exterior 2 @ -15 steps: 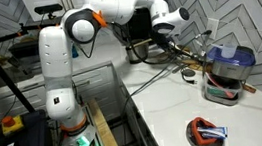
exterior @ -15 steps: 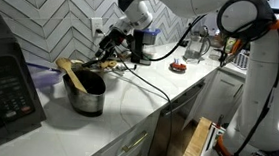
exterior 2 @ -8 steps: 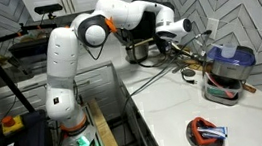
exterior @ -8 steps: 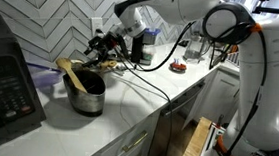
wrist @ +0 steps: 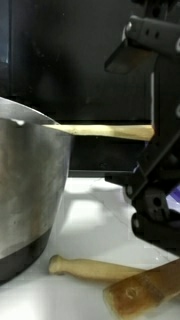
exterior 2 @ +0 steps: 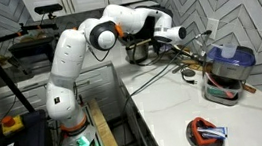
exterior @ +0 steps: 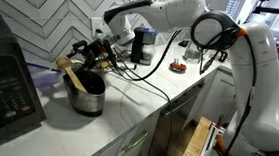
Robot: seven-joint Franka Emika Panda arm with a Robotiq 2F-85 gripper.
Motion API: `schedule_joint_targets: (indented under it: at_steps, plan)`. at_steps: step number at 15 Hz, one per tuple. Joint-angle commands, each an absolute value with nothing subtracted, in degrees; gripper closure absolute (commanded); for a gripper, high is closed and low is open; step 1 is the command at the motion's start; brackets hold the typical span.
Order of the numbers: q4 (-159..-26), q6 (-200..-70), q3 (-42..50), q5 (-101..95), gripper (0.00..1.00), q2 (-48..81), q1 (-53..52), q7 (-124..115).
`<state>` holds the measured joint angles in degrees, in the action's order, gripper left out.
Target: Place the slotted spoon in the silver holder upright
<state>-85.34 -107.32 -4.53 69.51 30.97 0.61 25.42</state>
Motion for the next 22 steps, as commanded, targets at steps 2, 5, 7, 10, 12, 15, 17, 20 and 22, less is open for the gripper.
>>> schedule_joint_targets:
  at_steps: [2,5,7,10,12,15,17,20,22]
  plan:
    - [-83.3,-110.9,-5.8,73.2,0.0,33.7,-0.3,25.8]
    - [-82.5,-110.8,-6.4,74.7,0.27,34.5,-0.4,26.4]
    - [-82.2,-110.5,-6.2,74.5,0.37,34.8,-0.6,25.4]
    - [-81.7,-109.9,-6.2,74.3,0.61,35.4,-0.5,24.5]
    - [-81.4,-109.6,-6.3,74.4,0.77,35.7,-0.3,24.3]
    - [-81.4,-108.7,-6.4,74.7,0.98,35.4,0.1,24.4]
    - [-81.4,-107.3,-6.7,75.6,1.0,34.6,0.7,24.9]
    - [-80.8,-104.8,-6.5,75.5,0.97,32.3,1.2,28.1]
    - [-80.9,-102.5,-5.5,71.5,0.97,29.6,0.5,32.0]
